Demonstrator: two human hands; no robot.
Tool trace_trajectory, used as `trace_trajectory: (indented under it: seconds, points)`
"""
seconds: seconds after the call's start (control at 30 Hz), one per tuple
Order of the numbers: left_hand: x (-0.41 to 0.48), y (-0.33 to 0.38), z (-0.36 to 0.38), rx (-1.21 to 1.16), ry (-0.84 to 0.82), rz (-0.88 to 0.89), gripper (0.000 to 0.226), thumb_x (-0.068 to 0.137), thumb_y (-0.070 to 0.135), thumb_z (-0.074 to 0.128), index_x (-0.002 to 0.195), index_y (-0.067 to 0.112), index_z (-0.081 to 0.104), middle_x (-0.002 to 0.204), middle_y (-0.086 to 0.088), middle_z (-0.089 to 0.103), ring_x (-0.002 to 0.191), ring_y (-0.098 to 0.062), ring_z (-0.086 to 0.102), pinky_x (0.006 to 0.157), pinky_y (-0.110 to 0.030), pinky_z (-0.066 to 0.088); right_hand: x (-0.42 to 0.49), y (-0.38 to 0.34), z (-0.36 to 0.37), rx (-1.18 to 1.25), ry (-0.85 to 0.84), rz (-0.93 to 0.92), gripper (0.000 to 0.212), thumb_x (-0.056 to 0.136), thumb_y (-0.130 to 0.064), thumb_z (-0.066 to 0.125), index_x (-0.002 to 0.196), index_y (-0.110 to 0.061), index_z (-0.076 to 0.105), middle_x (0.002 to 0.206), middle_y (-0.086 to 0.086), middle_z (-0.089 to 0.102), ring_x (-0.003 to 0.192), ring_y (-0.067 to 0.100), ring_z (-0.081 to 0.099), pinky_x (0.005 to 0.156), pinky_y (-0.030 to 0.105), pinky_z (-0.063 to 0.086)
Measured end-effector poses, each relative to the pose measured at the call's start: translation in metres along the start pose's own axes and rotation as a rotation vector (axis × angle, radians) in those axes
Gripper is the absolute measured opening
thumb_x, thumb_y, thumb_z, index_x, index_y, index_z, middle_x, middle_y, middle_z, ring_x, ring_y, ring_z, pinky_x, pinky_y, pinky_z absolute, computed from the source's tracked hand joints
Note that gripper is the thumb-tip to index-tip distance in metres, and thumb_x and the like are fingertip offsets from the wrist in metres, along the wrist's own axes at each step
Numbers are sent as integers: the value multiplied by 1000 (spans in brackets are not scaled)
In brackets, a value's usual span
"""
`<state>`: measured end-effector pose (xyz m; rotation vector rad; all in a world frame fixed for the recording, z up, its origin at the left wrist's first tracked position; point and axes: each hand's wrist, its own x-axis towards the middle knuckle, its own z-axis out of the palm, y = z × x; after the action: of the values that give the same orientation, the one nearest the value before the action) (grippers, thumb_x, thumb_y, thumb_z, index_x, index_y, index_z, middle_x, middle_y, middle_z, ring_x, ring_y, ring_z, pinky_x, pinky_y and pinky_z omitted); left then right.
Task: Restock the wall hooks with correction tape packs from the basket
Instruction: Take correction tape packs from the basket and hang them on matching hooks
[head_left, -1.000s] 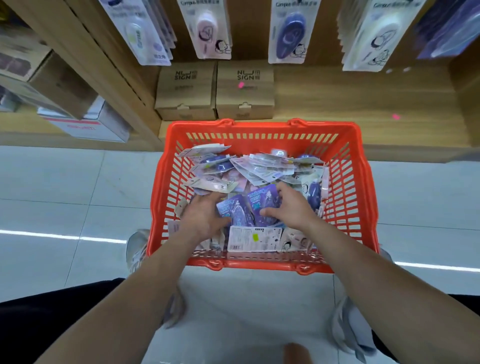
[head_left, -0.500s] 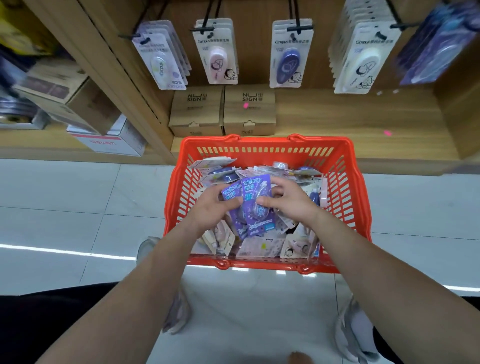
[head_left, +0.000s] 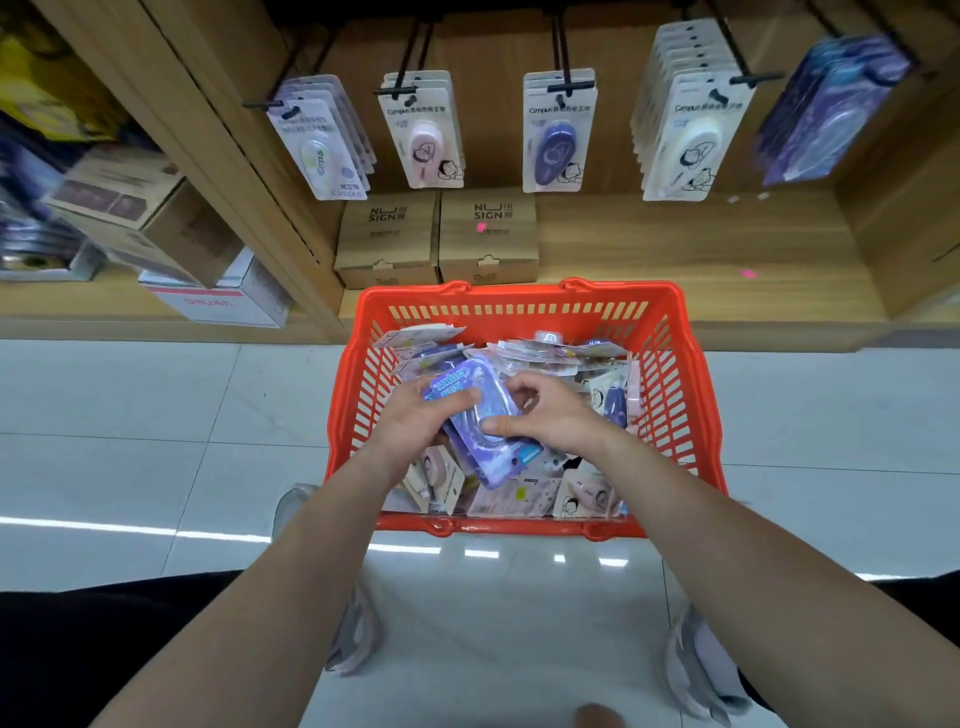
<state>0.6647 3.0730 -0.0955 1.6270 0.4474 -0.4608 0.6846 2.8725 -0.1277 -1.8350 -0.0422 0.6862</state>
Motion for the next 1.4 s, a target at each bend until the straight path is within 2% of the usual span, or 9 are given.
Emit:
trace_trajectory:
  seconds: [0.13,0.27,0.37,0.53,0.7,0.87,1.2,1.3,1.4]
  points:
    - [7,-5,2,6,68,-10,42,83,24,84,119,16,63,90,-5,77,76,-20,75,72,-38,62,-3,5,-5,108,-46,130,53,79,-41,87,122,-31,57,111,-17,58,94,2,61,71,21,52]
    - [12,-14,-4,127,-47,-12,50,82,16,86,124,23,59,107,-9,75,85,-27,78,77,-45,63,3,19,-6,255,132,144,76,49,-43,99,115,-29,66,119,2,70,100,20,73,92,43,59]
    - [14,-18,2,245,-208,-81,46,83,14,85,122,21,62,114,-11,73,89,-21,76,81,-32,63,7,28,-6,365,206,149,81,43,-44,101,114,-25,68,113,9,75,99,26,75,90,46,61]
    - [23,-33,24,187,-257,-101,37,87,21,82,121,18,67,108,-5,79,97,-27,76,93,-46,60,10,35,-1,232,179,123,51,73,-38,92,114,-18,70,108,0,76,94,21,73,77,36,57]
    - [44,-41,31,215,-118,-78,41,85,21,83,120,14,63,110,-5,77,94,-24,76,89,-44,61,3,64,-38,-204,374,82,34,102,-26,62,134,-14,62,127,-2,62,112,17,63,98,34,50]
    - [55,-47,33,210,-62,-58,44,83,20,86,120,15,63,109,-4,76,93,-23,76,85,-43,61,3,86,-64,-543,411,26,54,96,-2,54,148,-17,51,145,5,50,111,26,63,94,38,53]
    - [56,-48,37,239,-87,-57,39,87,17,82,120,15,61,109,-1,75,91,-15,75,72,-26,57,22,83,-84,-630,309,101,68,87,-2,69,151,-17,49,154,4,46,114,25,64,102,34,47]
    - [55,-48,37,230,-91,-71,39,86,19,82,119,16,60,108,0,75,92,-17,75,76,-31,59,24,77,-84,-655,313,112,73,84,-4,76,150,-18,48,150,1,45,121,22,59,102,32,45]
    - [54,-47,37,215,-85,-74,43,85,20,83,121,15,60,110,-2,75,94,-19,75,84,-39,61,25,78,-88,-638,312,109,49,82,-6,82,125,-20,66,125,-3,48,114,18,58,100,30,46]
